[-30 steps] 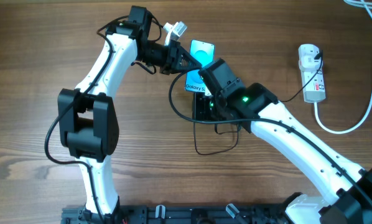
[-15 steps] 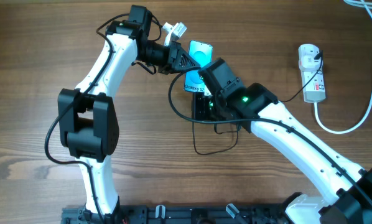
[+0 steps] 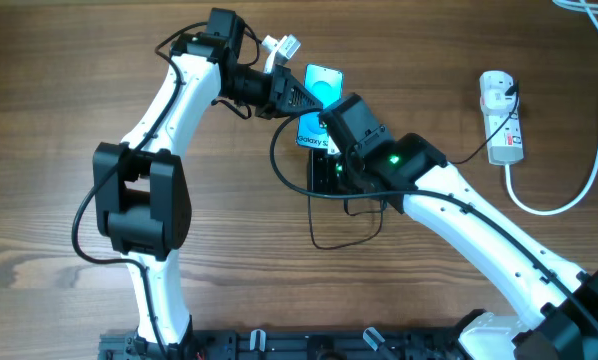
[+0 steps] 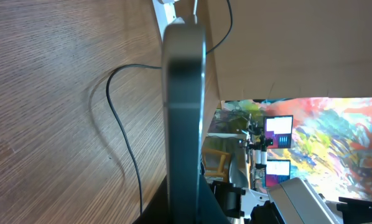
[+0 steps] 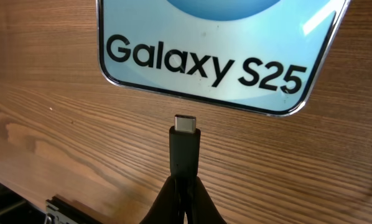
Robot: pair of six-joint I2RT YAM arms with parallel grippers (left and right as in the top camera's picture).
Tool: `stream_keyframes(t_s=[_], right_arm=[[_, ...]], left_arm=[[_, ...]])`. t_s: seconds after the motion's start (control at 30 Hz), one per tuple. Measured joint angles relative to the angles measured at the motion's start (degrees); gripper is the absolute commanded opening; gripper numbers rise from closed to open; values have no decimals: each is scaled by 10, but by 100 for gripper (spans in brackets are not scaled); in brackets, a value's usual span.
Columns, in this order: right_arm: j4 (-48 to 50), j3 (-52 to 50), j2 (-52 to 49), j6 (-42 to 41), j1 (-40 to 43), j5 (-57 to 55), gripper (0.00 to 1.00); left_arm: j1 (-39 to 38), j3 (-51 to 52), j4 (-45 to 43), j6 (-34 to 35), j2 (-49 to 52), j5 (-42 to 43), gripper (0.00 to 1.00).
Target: Plug charger to phone and switch on socket
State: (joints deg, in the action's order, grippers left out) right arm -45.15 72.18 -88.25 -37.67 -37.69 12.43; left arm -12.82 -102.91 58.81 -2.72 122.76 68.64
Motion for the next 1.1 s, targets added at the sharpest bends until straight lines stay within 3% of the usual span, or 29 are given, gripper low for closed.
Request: stream_keyframes(t_s=[1.1], right_arm=[[3,0,0,4,0,-24,4]], left_arm=[[0,0,5,0,0,-4,4]])
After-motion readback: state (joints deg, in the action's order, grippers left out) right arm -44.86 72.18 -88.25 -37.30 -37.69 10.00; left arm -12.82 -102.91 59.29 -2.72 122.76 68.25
